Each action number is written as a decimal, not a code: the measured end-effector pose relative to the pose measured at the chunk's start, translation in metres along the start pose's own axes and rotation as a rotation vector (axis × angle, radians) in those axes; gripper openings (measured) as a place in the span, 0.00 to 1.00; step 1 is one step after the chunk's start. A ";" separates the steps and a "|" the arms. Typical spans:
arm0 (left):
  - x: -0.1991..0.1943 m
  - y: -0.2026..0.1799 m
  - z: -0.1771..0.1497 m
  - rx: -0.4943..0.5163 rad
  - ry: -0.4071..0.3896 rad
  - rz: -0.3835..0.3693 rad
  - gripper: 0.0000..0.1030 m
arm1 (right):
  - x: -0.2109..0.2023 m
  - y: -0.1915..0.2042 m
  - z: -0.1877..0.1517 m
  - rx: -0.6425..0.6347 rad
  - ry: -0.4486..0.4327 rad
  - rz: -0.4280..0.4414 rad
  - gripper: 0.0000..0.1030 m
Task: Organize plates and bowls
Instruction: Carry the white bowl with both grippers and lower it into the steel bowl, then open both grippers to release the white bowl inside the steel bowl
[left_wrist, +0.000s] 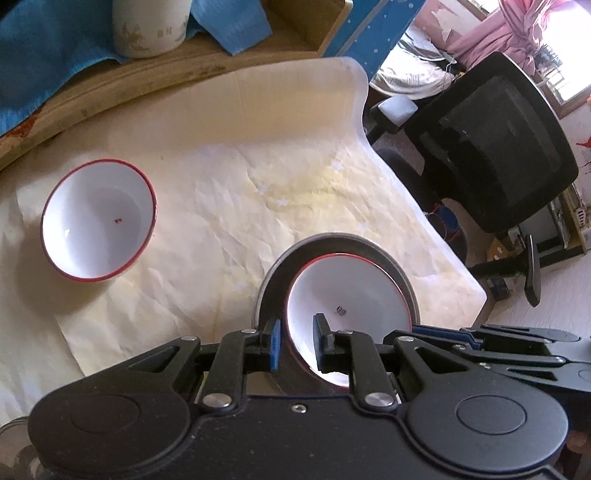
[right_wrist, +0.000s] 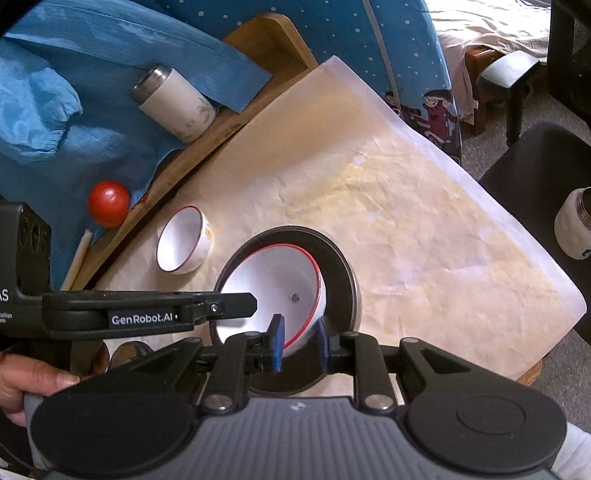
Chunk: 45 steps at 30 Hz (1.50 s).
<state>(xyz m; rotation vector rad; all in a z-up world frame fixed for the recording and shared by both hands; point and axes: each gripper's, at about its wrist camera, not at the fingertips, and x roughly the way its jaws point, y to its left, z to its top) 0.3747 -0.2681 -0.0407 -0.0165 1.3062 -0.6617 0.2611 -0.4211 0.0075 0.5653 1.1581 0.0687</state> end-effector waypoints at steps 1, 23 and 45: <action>0.002 0.000 0.000 0.003 0.003 0.004 0.17 | 0.001 0.000 0.000 0.001 0.003 -0.001 0.22; 0.001 -0.003 -0.003 0.032 -0.018 0.011 0.30 | 0.002 0.002 -0.001 -0.013 -0.011 -0.010 0.37; -0.079 0.070 -0.006 -0.229 -0.276 0.102 0.83 | -0.014 0.040 0.016 -0.124 -0.112 -0.007 0.92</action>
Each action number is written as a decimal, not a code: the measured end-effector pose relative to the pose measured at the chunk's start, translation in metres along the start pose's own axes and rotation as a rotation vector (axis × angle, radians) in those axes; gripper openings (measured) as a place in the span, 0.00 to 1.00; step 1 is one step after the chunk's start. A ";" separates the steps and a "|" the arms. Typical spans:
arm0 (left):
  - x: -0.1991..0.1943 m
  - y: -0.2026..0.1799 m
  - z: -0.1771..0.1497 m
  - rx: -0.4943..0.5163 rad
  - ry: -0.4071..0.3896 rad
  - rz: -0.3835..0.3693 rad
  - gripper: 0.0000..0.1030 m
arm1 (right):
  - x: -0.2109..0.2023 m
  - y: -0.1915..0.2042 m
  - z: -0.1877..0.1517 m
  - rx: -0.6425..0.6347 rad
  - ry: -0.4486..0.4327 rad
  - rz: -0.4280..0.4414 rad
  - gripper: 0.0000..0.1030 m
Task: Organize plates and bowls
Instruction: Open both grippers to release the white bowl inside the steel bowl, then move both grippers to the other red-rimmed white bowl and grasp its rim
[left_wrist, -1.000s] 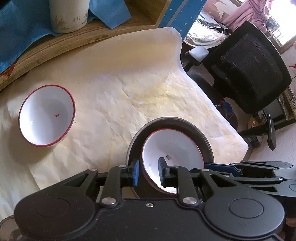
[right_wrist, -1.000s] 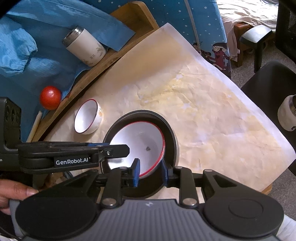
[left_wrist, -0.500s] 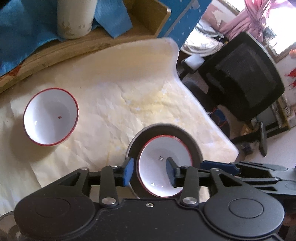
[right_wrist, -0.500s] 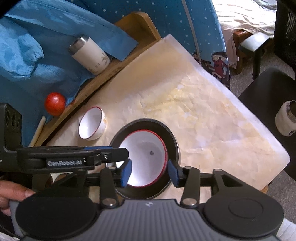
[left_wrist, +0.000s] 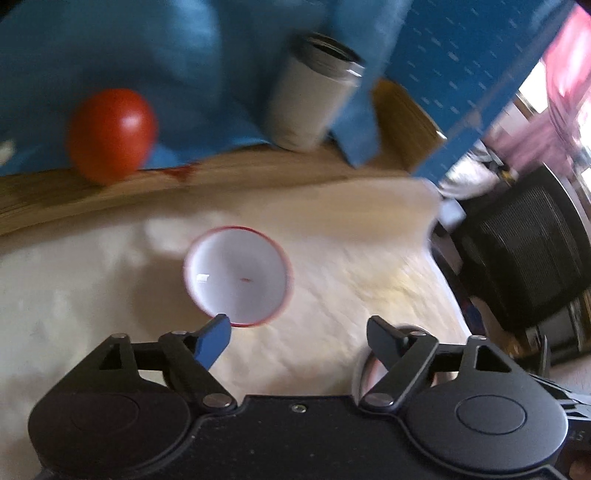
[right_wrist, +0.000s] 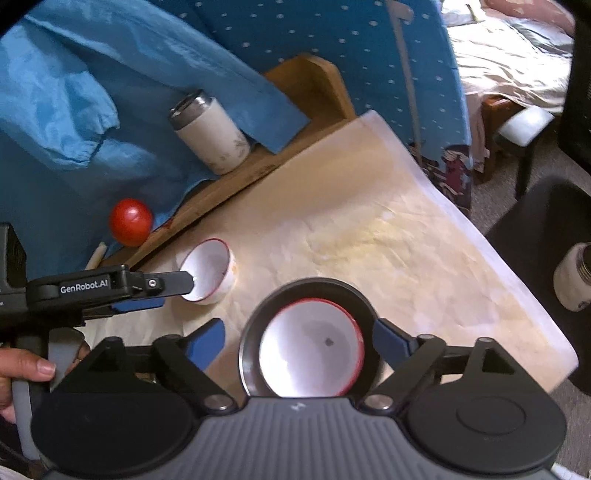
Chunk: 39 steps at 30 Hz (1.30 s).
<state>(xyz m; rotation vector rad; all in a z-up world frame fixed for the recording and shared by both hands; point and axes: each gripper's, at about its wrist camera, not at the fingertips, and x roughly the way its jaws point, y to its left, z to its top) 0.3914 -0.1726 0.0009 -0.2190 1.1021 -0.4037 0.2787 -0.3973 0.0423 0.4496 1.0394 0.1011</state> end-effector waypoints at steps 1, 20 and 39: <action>-0.003 0.007 0.000 -0.019 -0.009 0.014 0.86 | 0.002 0.003 0.002 -0.010 0.001 0.003 0.93; -0.058 0.082 -0.023 -0.268 -0.108 0.217 0.99 | 0.053 0.063 0.026 -0.146 0.065 0.058 1.00; -0.102 0.106 -0.048 -0.494 -0.192 0.252 0.99 | 0.061 0.102 0.041 -0.405 -0.054 -0.132 1.00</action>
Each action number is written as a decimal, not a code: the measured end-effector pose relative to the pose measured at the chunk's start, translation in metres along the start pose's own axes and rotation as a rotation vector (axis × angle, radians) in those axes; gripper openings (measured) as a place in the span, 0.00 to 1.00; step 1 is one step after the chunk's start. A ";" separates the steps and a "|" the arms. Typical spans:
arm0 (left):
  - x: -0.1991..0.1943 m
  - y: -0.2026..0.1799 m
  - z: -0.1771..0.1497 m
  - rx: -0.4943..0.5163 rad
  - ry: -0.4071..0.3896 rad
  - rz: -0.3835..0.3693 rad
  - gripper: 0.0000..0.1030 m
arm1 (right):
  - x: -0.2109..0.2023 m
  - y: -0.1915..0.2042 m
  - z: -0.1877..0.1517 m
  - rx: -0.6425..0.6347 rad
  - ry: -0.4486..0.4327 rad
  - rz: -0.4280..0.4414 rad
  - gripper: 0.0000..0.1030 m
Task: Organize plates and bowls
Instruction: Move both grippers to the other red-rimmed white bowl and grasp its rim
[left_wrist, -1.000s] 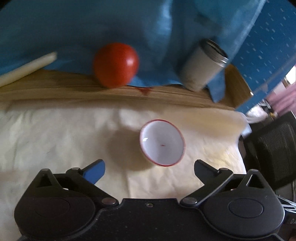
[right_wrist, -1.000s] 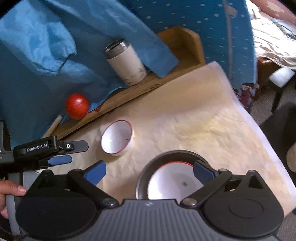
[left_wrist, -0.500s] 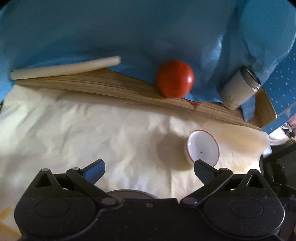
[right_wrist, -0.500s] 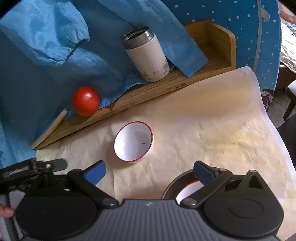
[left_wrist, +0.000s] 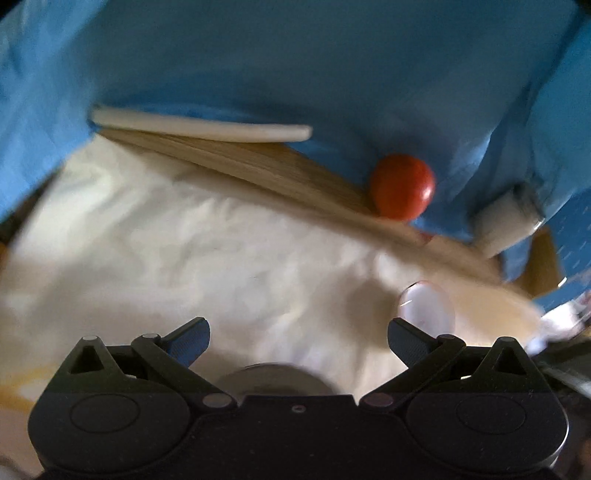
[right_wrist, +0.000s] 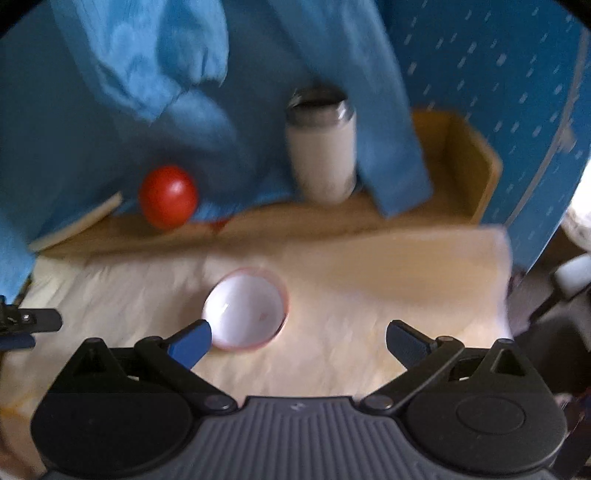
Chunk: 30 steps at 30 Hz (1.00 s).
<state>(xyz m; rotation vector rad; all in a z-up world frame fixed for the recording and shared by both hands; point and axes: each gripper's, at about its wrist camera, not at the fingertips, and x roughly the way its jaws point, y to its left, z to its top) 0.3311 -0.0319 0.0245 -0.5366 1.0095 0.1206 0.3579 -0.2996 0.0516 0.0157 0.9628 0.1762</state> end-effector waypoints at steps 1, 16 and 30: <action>0.007 0.000 -0.001 -0.029 -0.012 -0.035 0.99 | 0.002 -0.001 -0.003 0.005 -0.010 -0.011 1.00; 0.091 -0.076 -0.008 0.247 -0.029 0.016 0.99 | 0.042 -0.025 0.000 0.008 0.039 0.027 1.00; 0.135 -0.094 -0.009 0.343 0.071 0.097 0.99 | 0.086 -0.054 -0.008 0.193 0.178 0.129 0.99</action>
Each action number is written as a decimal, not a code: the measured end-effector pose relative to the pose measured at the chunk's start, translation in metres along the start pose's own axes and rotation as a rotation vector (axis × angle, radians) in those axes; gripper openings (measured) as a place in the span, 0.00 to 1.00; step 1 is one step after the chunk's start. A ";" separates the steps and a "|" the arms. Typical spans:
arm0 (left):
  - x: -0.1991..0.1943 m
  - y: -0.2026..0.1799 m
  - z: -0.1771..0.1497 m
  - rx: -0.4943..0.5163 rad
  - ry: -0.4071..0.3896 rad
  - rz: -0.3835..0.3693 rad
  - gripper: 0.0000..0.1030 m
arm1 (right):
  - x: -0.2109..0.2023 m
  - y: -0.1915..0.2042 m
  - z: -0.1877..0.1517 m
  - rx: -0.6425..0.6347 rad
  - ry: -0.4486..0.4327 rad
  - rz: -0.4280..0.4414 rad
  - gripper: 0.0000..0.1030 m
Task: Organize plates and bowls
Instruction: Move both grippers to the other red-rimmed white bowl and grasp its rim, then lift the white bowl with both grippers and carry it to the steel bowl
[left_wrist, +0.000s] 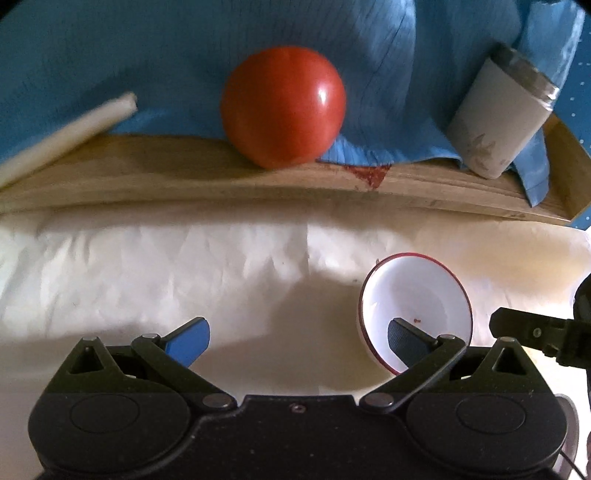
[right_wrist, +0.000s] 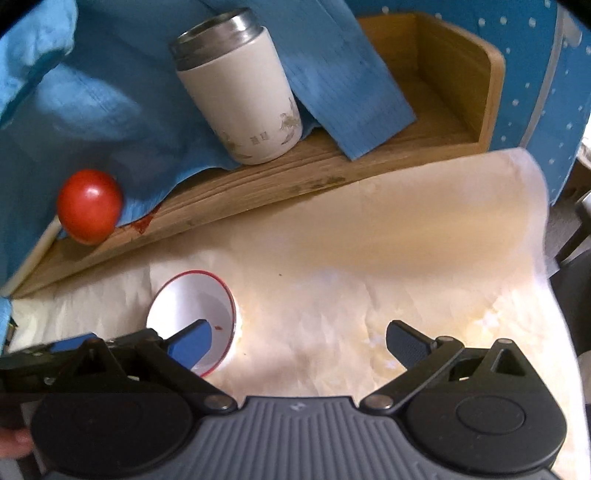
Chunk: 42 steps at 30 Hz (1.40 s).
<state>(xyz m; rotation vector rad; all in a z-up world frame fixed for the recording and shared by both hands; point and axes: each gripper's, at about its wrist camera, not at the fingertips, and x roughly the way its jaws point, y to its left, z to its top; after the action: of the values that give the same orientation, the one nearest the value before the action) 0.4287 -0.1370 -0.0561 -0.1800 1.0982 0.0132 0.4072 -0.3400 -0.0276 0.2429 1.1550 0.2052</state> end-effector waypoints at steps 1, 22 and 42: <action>0.003 -0.001 0.001 -0.009 0.013 -0.004 0.99 | 0.002 0.000 0.000 -0.005 0.004 0.010 0.99; 0.008 0.001 0.001 -0.011 0.025 -0.074 0.60 | 0.032 0.012 0.004 -0.018 0.079 0.120 0.41; -0.001 -0.001 -0.005 -0.070 0.019 -0.223 0.08 | 0.022 0.015 0.000 -0.007 0.063 0.189 0.11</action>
<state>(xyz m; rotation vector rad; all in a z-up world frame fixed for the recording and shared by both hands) 0.4236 -0.1383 -0.0571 -0.3656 1.0922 -0.1496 0.4154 -0.3198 -0.0420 0.3414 1.1944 0.3853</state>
